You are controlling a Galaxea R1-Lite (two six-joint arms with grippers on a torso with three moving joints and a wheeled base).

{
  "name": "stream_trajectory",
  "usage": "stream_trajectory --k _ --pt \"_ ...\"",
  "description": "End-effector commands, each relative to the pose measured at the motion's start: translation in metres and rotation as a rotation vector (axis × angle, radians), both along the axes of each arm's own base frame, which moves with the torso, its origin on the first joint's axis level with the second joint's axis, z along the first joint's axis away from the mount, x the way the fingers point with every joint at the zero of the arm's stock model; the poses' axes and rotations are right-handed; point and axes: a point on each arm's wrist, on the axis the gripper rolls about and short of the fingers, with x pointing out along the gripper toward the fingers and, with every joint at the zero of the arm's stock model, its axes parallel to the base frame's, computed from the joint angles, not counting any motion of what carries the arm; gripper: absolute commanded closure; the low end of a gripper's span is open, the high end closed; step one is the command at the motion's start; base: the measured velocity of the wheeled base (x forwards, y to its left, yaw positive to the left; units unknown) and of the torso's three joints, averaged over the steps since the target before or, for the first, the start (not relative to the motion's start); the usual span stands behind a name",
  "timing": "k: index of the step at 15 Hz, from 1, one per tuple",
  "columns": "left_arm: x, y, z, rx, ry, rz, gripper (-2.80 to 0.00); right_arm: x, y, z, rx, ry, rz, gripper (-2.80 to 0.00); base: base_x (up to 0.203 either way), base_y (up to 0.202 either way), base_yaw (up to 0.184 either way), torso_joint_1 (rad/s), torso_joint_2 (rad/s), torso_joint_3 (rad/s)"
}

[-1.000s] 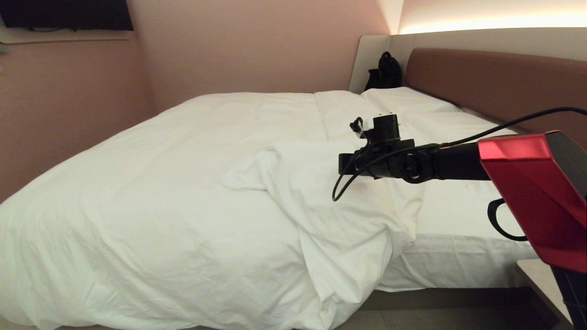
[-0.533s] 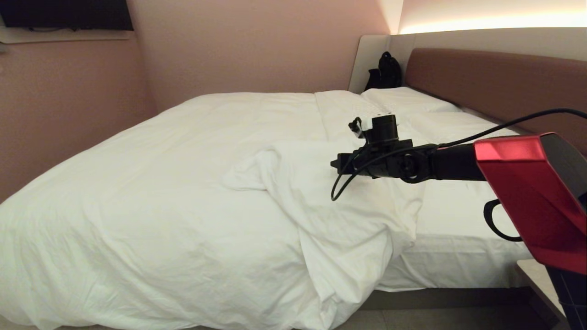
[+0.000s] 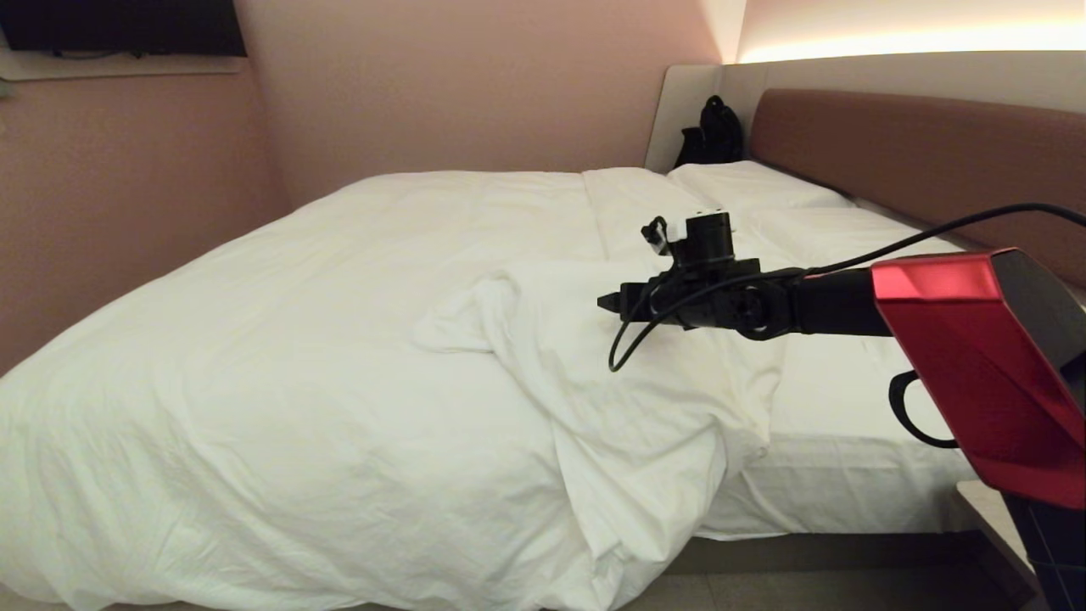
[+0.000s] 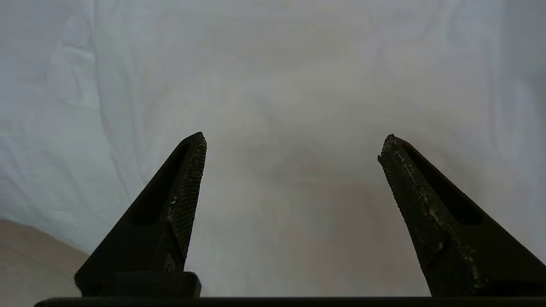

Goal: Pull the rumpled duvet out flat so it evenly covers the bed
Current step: Flatten the corners of the folded blanket

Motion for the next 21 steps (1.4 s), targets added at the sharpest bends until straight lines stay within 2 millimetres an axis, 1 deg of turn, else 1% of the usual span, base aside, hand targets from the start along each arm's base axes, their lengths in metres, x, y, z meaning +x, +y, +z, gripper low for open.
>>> stream_trajectory --k 1,3,6,9,11,14,16,21 --pt "0.000 0.000 0.000 -0.002 -0.001 0.001 0.00 0.000 0.001 0.000 0.007 0.003 0.022 -2.80 0.000 0.000 0.000 0.000 0.00 0.000" --pt "0.000 0.000 0.000 -0.002 -0.001 0.001 0.00 0.000 0.003 -0.003 0.007 0.010 0.032 -2.80 0.000 0.000 0.000 0.000 0.00 0.000" --pt "0.000 0.000 0.000 0.000 -0.001 0.001 0.00 0.005 0.005 -0.017 -0.024 0.021 0.044 -2.80 0.000 0.000 0.000 0.000 0.00 0.000" --pt "0.000 0.000 0.000 0.000 -0.001 0.001 0.00 0.014 0.005 -0.046 -0.097 0.035 0.052 -2.80 0.000 0.000 0.000 0.000 0.00 0.000" --pt "0.000 0.000 0.000 -0.001 -0.001 0.001 0.00 0.022 0.003 -0.063 -0.165 0.014 0.023 -2.80 0.000 0.000 0.000 0.000 0.00 0.000" --pt "0.000 0.000 0.000 -0.001 0.000 0.001 0.00 0.031 -0.002 -0.083 -0.210 0.008 0.009 -2.80 0.000 0.000 0.000 0.000 0.00 0.000" --pt "0.000 0.000 0.000 -0.002 -0.001 0.001 0.00 0.034 -0.007 -0.092 -0.225 0.023 0.010 -2.80 0.000 0.000 0.000 0.000 0.00 0.000" --pt "0.000 0.000 0.000 0.000 0.001 0.001 0.00 0.036 -0.007 -0.104 -0.231 0.042 0.013 -2.80 0.000 0.000 0.000 0.000 0.00 0.000"
